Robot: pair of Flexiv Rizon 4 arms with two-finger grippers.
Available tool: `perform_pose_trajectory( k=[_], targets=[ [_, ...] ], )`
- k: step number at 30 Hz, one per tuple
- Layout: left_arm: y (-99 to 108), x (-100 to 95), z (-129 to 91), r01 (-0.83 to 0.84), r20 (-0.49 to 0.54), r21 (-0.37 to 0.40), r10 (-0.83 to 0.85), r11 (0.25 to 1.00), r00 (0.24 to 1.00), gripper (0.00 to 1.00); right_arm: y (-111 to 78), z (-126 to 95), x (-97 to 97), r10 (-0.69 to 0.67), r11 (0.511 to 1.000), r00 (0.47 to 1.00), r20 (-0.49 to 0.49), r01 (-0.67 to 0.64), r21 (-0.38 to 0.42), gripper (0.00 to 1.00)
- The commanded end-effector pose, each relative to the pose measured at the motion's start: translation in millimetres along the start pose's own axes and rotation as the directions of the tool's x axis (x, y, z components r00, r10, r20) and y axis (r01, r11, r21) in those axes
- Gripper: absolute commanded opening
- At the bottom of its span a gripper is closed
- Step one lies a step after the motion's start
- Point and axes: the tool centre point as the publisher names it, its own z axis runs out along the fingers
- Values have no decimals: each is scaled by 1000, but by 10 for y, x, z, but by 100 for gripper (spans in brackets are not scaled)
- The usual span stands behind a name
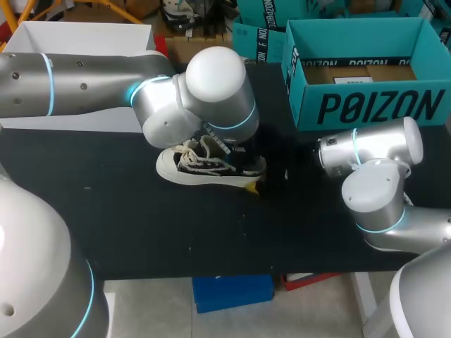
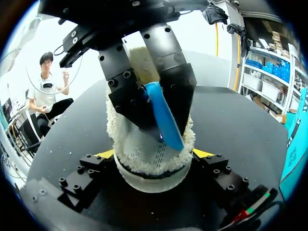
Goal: Take the shoe out of the shoebox, open the shoe tongue, remove and reinsert the insole, then place the shoe into the shoebox
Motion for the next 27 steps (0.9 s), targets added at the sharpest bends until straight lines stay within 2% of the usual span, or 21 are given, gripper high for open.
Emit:
perform_pose_trajectory(
  k=[1,7,20,24,27],
  targets=[
    [37,10,-130,-7,-10,11,7,1000,1000,0,-45,37,-18,3,1000,1000,3,-3,4,0],
    [-55,-2,-384,-18,-23,46,19,999,1000,0,-45,37,-18,3,1000,1000,3,-3,4,0],
    [-343,-55,-1130,-60,-81,239,82,969,993,0,-45,37,-18,3,1000,1000,3,-3,4,0],
    [-459,-65,-1451,-75,-103,336,116,939,988,0,-45,37,-18,3,1000,1000,3,-3,4,0],
    [-503,-104,-1584,-85,-144,432,161,898,976,0,-45,37,-18,3,1000,1000,3,-3,4,0]
  ],
)
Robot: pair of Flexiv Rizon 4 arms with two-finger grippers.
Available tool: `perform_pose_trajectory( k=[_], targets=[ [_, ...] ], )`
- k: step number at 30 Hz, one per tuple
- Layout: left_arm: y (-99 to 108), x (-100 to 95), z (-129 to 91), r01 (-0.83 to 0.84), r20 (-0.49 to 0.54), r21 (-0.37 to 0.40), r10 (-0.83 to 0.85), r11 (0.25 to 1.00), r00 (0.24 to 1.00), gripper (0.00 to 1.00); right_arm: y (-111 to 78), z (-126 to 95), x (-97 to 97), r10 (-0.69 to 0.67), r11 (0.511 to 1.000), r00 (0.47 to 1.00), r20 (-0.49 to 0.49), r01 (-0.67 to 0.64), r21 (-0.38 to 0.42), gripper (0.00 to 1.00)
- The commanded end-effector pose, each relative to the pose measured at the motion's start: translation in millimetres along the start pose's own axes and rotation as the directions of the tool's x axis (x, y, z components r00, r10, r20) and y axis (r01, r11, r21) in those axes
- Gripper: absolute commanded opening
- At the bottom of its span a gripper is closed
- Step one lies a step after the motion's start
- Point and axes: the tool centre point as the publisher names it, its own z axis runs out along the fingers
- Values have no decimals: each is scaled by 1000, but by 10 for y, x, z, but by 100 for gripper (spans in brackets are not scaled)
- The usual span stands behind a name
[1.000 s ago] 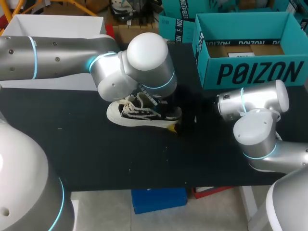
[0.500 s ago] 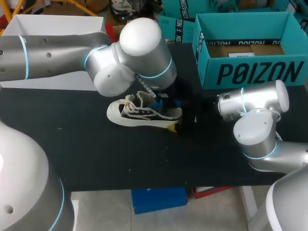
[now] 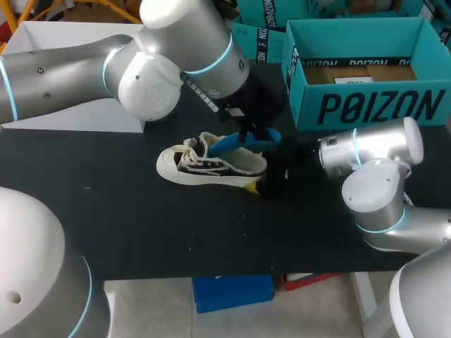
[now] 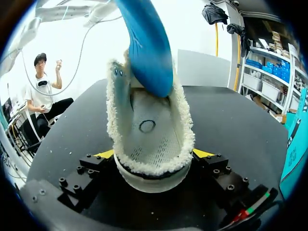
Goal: Take the shoe out of the shoebox, open the shoe tongue, remove and reinsert the insole, then place the shoe into the shoebox
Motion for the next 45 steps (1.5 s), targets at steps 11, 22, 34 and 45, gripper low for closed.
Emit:
perform_pose_trajectory(
  k=[11,22,34,45],
  targets=[
    [-178,67,-613,-55,-196,466,164,883,967,0,-42,42,-19,2,1000,1000,2,-3,4,0],
    [-313,363,-728,-21,-239,609,209,793,948,0,-42,42,-19,2,1000,1000,2,-3,4,0],
    [-465,747,-1065,-29,-246,569,204,822,948,0,-42,42,-19,2,1000,1000,2,-3,4,0],
    [-465,747,-1065,-29,-246,569,204,822,948,0,-42,42,-19,2,1000,1000,2,-3,4,0]
  ],
)
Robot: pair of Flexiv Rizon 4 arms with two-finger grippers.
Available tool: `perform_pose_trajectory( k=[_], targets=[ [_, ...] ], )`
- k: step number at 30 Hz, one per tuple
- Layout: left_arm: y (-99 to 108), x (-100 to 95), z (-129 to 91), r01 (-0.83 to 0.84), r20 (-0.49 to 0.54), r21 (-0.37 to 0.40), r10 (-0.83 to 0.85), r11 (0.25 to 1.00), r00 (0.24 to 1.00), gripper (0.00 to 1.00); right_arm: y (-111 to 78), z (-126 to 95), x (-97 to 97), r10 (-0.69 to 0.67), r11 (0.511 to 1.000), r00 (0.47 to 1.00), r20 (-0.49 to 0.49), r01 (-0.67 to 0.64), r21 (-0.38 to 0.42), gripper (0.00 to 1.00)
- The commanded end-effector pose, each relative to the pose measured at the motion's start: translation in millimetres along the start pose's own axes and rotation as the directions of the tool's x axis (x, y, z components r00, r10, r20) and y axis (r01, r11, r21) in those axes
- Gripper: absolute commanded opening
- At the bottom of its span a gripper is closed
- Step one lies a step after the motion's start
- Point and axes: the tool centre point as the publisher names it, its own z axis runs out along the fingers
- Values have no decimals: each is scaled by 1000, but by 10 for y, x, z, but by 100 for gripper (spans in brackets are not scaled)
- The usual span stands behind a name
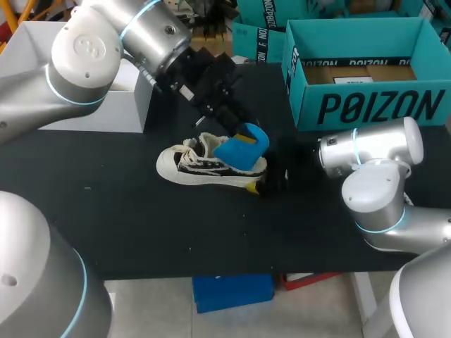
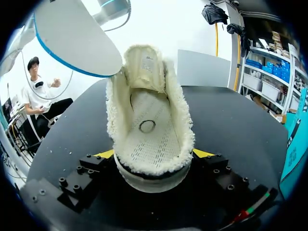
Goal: Take the shoe out of the shoebox, open the shoe tongue, remove and reinsert the insole, then place the shoe into the shoebox
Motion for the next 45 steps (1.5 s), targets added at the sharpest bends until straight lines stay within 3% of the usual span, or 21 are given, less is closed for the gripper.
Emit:
perform_pose_trajectory(
  k=[1,4,6,11,18,26,36,45],
  targets=[
    [11,3,15,-2,5,1,2,1000,1000,0,-42,42,-19,2,1000,1000,2,-2,4,0],
    [11,3,15,-2,5,1,2,1000,1000,0,-42,42,-19,2,1000,1000,2,-2,4,0],
    [11,81,31,77,101,168,-95,983,990,0,-42,42,-19,2,1000,1000,2,-2,4,0],
    [-233,79,-142,83,217,290,-150,954,964,0,-42,42,-19,2,1000,1000,2,-2,4,0],
    [-498,137,-373,108,317,346,-225,932,922,0,-42,42,-19,2,1000,1000,2,-2,4,0],
    [-692,279,-359,206,322,470,-385,858,865,0,-42,42,-19,2,1000,1000,2,-2,4,0],
    [-633,515,-291,242,318,618,-519,748,794,0,-42,42,-19,2,1000,1000,2,-2,4,0],
    [-929,677,-408,239,323,597,-502,766,802,0,-42,42,-19,2,1000,1000,2,-2,4,0]
  ],
)
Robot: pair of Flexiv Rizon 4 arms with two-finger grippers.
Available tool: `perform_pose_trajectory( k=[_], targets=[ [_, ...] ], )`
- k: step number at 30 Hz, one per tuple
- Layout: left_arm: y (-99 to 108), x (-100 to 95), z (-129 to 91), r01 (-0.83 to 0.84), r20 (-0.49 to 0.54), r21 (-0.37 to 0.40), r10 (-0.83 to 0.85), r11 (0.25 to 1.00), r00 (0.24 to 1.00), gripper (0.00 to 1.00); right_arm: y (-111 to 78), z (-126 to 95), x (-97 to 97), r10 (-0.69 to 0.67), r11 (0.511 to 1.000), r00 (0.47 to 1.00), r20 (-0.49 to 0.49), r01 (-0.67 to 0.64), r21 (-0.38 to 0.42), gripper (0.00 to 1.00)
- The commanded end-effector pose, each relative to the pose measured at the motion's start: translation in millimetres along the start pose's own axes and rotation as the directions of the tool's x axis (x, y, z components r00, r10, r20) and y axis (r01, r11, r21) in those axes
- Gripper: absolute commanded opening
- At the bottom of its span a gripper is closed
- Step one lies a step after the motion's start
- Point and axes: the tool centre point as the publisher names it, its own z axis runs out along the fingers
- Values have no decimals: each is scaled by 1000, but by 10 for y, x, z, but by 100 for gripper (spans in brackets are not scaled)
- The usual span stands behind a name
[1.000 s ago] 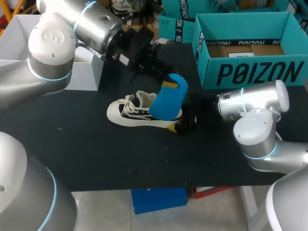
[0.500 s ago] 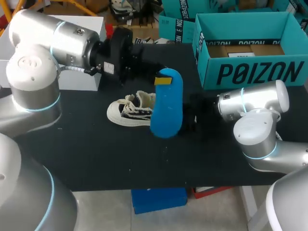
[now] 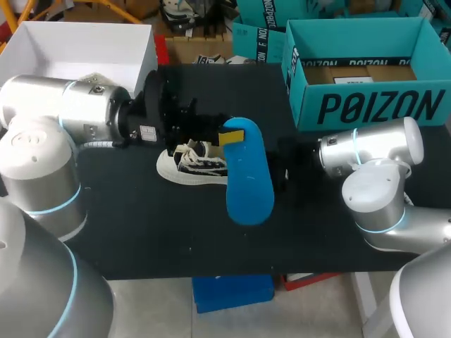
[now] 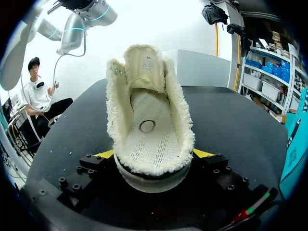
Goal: Take the shoe out of the shoebox, open the shoe tongue, remove and reinsert the insole, then place the shoe into the shoebox
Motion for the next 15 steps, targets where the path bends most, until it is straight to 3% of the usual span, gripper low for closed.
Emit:
perform_pose_trajectory(
  k=[1,15],
  targets=[
    [-148,131,-29,-9,172,-26,14,1000,985,0,-41,42,-19,2,1000,1000,2,-2,4,0],
    [-225,224,-82,-15,180,-45,23,999,983,0,-41,42,-19,2,1000,1000,2,-2,4,0]
  ],
)
